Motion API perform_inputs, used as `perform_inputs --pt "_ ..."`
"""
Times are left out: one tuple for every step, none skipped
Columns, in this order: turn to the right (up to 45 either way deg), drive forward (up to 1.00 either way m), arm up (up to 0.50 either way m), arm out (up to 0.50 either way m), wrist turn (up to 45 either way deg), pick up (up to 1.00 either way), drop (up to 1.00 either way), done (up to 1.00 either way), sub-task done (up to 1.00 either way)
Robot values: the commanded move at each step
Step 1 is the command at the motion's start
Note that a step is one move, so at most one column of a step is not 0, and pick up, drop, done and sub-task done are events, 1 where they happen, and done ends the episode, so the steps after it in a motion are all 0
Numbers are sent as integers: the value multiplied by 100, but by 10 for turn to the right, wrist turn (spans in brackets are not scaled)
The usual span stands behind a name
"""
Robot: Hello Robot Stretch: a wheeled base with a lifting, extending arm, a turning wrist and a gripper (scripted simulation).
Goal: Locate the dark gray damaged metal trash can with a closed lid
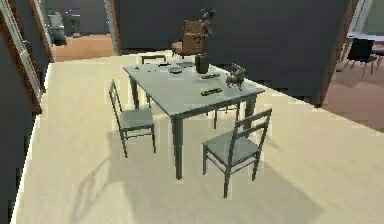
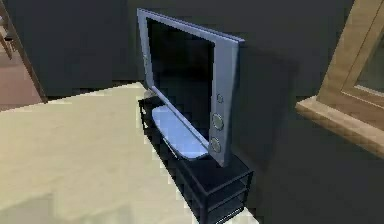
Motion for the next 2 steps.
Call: perform_inputs --pt "270 0 0 0 0 0 0 0 0" --pt "0 35 0 0 0 0 0 0 0"
